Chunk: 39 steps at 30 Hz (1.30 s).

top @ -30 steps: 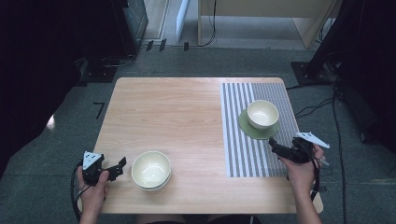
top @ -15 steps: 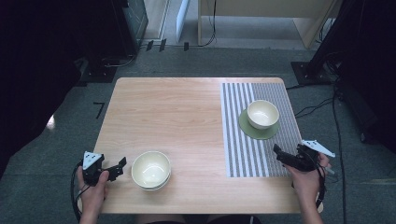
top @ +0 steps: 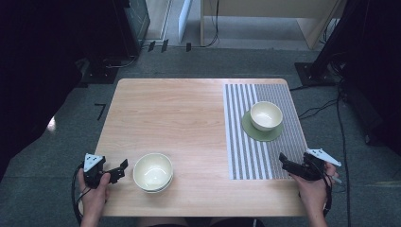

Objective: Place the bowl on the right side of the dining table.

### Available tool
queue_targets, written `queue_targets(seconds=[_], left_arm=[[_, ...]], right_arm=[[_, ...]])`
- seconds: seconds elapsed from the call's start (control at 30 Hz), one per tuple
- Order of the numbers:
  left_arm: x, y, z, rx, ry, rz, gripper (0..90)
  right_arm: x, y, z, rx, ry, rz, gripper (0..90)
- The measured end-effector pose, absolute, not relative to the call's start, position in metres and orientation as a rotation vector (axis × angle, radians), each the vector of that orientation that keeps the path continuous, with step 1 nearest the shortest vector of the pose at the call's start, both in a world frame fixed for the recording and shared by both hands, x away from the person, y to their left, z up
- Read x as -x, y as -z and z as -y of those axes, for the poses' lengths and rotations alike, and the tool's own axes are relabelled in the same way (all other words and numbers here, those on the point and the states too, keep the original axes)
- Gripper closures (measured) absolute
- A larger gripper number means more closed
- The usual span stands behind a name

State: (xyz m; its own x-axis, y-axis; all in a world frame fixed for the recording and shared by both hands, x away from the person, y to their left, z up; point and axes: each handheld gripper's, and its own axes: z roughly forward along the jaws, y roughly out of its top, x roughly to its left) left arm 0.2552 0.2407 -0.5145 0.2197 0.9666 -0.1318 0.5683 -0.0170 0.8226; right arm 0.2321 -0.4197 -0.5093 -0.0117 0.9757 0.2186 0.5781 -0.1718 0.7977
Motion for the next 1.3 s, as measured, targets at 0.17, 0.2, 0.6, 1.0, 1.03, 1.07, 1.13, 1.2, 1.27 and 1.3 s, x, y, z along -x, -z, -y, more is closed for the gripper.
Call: queue_targets(seconds=[0.17,0.2,0.6,1.0,1.03,1.07,1.13,1.2,1.27,1.3], left_arm=[[-0.255,0.515,-0.24,-1.691,-0.624,-1.449,5.4],[-0.255,0.515,-0.241,-1.691,-0.624,-1.449,5.4],[-0.255,0.515,-0.24,-1.69,-0.624,-1.449,5.4],[-0.255,0.514,-0.24,-1.692,-0.624,-1.449,5.4],[-0.255,0.514,-0.24,-1.692,-0.623,-1.45,5.4],[-0.255,0.514,-0.24,-1.691,-0.624,-1.449,5.4],[-0.255,0.514,-0.24,-1.692,-0.624,-1.449,5.4],[-0.255,0.514,-0.24,-1.692,-0.624,-1.449,5.4],[-0.255,0.514,-0.24,-1.693,-0.624,-1.45,5.4],[-0.255,0.514,-0.24,-1.692,-0.624,-1.449,5.4]], right_arm=[[-0.227,0.514,0.424,-1.797,-1.061,-1.607,0.0],[-0.226,0.515,0.425,-1.8,-1.059,-1.605,0.0],[-0.214,0.52,0.433,-1.812,-1.034,-1.609,0.0],[-0.205,0.523,0.438,-1.816,-0.996,-1.63,0.0],[-0.204,0.523,0.437,-1.819,-0.991,-1.634,0.0],[-0.203,0.523,0.437,-1.818,-0.982,-1.639,0.0],[-0.202,0.523,0.437,-1.815,-0.966,-1.655,0.0],[-0.201,0.524,0.436,-1.809,-0.94,-1.671,0.0],[-0.2,0.524,0.435,-1.81,-0.922,-1.685,0.0],[-0.2,0.524,0.434,-1.811,-0.91,-1.694,0.0]])
